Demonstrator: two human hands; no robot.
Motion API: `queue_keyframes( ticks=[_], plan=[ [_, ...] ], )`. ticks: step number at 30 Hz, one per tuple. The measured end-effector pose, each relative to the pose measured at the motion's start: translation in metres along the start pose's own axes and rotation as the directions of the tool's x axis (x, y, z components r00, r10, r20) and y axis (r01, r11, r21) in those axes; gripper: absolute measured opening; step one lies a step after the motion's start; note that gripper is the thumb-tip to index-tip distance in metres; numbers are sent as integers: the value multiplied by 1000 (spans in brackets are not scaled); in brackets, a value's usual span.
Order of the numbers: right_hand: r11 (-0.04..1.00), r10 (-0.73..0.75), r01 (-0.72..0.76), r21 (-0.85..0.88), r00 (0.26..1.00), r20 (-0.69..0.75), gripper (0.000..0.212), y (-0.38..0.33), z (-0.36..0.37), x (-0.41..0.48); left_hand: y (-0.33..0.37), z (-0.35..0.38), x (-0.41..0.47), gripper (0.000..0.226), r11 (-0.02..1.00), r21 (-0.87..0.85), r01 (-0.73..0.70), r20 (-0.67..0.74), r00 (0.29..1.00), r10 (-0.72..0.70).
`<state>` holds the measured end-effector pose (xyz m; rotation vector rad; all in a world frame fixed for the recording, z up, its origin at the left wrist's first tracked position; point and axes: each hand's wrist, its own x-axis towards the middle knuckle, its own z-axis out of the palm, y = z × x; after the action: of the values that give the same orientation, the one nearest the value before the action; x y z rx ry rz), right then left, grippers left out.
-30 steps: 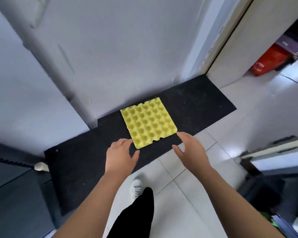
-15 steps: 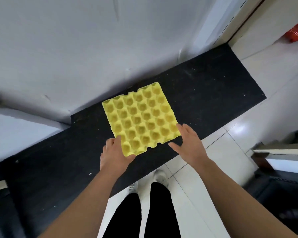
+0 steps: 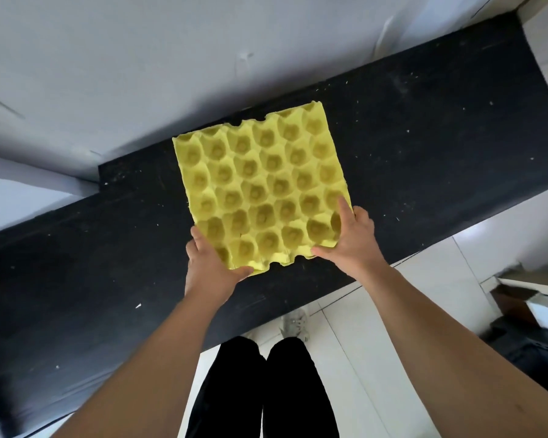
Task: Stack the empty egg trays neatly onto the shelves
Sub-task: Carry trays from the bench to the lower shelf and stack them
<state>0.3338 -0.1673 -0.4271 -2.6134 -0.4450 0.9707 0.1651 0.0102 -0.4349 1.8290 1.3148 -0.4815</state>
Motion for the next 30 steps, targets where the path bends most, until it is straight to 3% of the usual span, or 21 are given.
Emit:
queue_keyframes(
  ticks=[10,17,24,30],
  plan=[
    [995,-13,23,101,995,-96,102,-49,-25,-84,-5,-63,-64,129,997,0,-78,-126,989,78],
    [974,-107,145,174,972,-210,98,-102,-55,-175,-22,-138,-153,118,975,-105,-195,-253,954,164],
    [928,-291,341,149,915,-280,94,-146,-80,-266,-50,-193,-259,122,945,-149,-289,-425,882,203],
    [864,-463,500,58,834,-301,92,-172,-81,-355,-106,-214,-357,111,907,-199,-370,-594,782,188]
  ],
)
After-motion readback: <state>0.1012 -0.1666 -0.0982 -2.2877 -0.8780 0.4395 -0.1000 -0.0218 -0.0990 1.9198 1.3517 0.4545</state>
